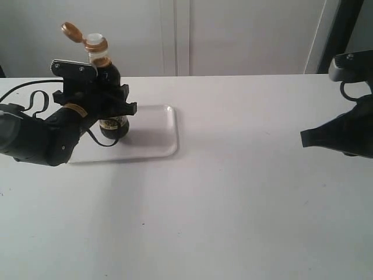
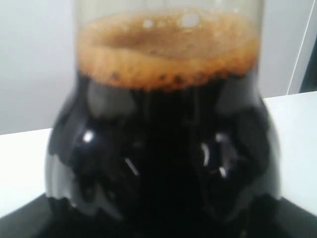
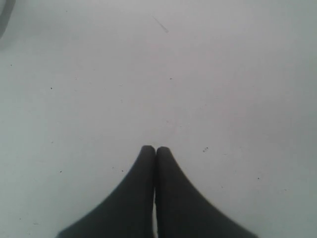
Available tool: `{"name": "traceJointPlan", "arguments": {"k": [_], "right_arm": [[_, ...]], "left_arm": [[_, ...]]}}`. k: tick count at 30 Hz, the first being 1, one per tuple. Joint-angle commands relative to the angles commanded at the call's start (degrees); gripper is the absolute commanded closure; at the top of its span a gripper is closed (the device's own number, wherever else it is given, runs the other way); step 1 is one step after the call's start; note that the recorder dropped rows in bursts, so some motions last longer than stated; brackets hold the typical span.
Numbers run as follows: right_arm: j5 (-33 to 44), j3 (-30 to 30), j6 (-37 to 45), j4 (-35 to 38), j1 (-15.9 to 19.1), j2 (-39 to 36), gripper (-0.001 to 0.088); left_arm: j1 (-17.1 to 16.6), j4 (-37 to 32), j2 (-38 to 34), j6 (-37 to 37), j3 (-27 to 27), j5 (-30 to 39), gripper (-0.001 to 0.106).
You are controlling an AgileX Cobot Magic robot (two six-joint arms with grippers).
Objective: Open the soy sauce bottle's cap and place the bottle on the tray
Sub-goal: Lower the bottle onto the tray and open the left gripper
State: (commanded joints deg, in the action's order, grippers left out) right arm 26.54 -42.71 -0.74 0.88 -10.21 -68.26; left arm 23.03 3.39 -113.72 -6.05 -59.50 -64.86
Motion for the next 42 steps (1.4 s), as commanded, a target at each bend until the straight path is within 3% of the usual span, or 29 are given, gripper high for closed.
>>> {"name": "traceJointPlan", "arguments": {"k": [15, 18, 24, 27, 31, 42], "right_arm": [[0.00, 0.00, 0.00, 0.00, 0.00, 0.00, 0.0868], [0.00, 0.00, 0.00, 0.00, 0.00, 0.00, 0.0868], [0.00, 0.00, 0.00, 0.00, 0.00, 0.00, 0.0868], [0.00, 0.00, 0.00, 0.00, 0.00, 0.00, 0.0868], [0.00, 0.00, 0.00, 0.00, 0.00, 0.00, 0.0868], [0.00, 0.00, 0.00, 0.00, 0.00, 0.00, 0.0868]], "left_arm": [[-0.04, 0.00, -2.91, -0.15, 0.00, 1.53, 0.105], [-0.04, 0.00, -2.91, -0.15, 0.00, 2.37, 0.092], [-0.04, 0.00, -2.91, -0.97, 0.00, 2.37, 0.037], [-0.04, 0.00, -2.91, -0.97, 0.00, 2.71, 0.017], [-0.04, 0.00, -2.91, -0.97, 0.11, 3.29, 0.010], [-0.04, 0.00, -1.30, -0.97, 2.26, 5.01, 0.010]]}}
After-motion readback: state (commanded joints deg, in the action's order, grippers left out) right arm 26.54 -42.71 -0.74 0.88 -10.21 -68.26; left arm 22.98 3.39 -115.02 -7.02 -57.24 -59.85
